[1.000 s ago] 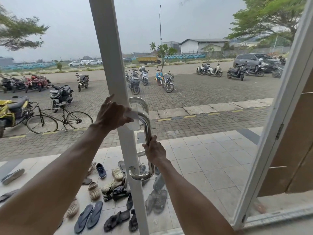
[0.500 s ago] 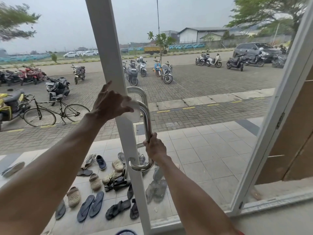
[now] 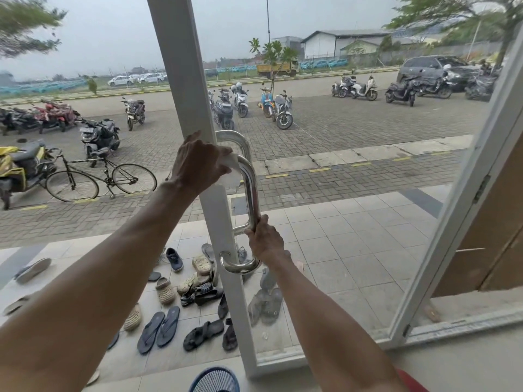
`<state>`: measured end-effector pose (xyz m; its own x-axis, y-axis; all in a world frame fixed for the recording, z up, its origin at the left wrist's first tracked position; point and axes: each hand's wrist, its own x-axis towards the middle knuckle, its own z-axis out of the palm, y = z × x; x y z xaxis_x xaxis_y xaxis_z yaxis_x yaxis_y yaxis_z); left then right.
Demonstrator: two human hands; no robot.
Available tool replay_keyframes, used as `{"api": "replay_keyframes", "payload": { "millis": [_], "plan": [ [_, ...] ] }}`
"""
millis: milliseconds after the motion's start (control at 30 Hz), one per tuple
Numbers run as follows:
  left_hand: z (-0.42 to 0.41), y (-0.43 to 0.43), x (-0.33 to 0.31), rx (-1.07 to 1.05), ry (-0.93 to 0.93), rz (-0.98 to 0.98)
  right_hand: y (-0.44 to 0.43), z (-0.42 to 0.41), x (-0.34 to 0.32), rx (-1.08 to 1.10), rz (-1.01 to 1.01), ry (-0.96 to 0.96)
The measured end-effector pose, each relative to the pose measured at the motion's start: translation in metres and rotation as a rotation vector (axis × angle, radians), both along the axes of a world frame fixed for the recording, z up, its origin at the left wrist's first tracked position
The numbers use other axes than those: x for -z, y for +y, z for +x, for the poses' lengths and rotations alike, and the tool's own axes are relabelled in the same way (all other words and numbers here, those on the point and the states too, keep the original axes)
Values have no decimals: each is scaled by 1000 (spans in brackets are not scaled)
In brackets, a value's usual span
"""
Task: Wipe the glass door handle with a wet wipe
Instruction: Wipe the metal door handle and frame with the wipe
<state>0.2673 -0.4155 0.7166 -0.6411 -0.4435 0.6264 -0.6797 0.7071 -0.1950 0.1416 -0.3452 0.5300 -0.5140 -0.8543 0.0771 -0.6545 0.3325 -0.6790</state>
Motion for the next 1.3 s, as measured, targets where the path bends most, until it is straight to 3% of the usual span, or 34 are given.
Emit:
{"api": "replay_keyframes", "payload": {
  "millis": [367, 800, 967, 1300],
  "plan": [
    [-12, 12, -9, -12, -59, 43, 0, -2, 5, -15, -23, -3],
    [-31, 13, -15, 101, -211, -42, 2, -4, 15, -59, -97, -9],
    [-39, 20, -16, 98, -278, -59, 3, -6, 27, -60, -125, -91],
    [-55, 24, -11, -6, -429, -97, 36, -17, 97, 60, 68, -183]
  ]
}}
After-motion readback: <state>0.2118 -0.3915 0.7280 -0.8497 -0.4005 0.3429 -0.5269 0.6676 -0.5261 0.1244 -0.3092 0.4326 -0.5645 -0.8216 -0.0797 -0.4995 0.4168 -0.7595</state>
